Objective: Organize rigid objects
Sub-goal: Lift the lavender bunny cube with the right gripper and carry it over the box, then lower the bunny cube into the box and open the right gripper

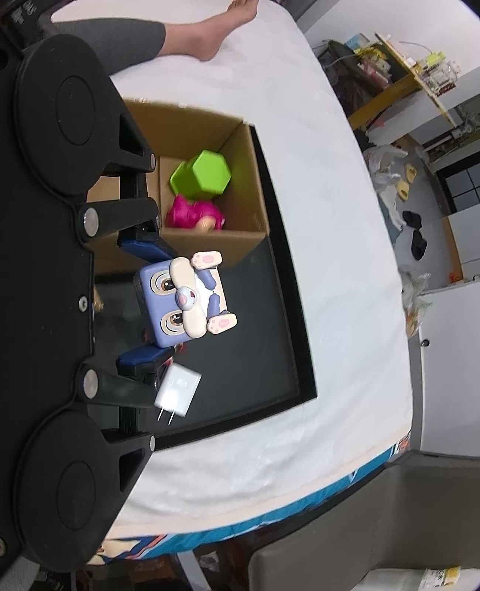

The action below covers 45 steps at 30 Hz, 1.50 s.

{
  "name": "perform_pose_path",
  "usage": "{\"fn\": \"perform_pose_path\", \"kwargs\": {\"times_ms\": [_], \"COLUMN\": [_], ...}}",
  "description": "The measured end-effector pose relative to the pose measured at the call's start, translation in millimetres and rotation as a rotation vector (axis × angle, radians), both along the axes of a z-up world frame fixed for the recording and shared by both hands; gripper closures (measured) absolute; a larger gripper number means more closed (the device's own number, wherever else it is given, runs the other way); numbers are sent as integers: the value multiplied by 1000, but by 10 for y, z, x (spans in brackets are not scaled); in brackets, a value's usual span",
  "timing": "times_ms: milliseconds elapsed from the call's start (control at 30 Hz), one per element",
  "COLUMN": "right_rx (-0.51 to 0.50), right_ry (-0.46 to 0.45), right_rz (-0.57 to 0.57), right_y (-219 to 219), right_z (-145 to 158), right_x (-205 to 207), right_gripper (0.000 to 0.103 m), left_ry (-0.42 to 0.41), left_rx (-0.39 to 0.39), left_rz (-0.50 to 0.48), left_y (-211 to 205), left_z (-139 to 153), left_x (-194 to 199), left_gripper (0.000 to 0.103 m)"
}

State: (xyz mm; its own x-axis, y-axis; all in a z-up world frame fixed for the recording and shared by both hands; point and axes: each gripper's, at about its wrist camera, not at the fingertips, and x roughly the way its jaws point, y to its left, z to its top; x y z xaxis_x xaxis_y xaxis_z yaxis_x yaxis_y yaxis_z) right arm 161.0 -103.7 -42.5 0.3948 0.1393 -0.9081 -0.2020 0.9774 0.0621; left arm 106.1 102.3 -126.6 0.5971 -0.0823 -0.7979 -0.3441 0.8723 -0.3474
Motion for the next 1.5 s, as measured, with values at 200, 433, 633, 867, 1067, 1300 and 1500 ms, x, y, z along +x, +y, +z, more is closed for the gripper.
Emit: {"fn": "perform_pose_path", "kwargs": {"times_ms": [200, 433, 633, 867, 1067, 1300, 1500], "right_rx": [15, 34, 42, 56, 66, 58, 42], "right_ry": [-11, -1, 17, 43, 78, 104, 120], "right_rz": [51, 112, 144, 165, 170, 169, 161], "right_y": [273, 578, 785, 957, 1076, 1161, 1185], "right_z": [62, 50, -9, -112, -303, -496, -619], "right_x": [-36, -117, -164, -211, -244, -257, -237], "right_gripper": [56, 56, 56, 56, 56, 56, 56], "left_ry": [-2, -2, -4, -6, -8, -7, -8], "left_rx": [-11, -24, -34, -41, -62, -74, -75], "left_rz": [3, 5, 11, 7, 7, 7, 13], "left_y": [24, 48, 75, 77, 118, 159, 165], "left_z": [-3, 3, 10, 7, 16, 7, 25], "left_x": [-27, -33, -47, -51, -75, -96, -97], "left_gripper": [82, 82, 82, 82, 81, 81, 81]}}
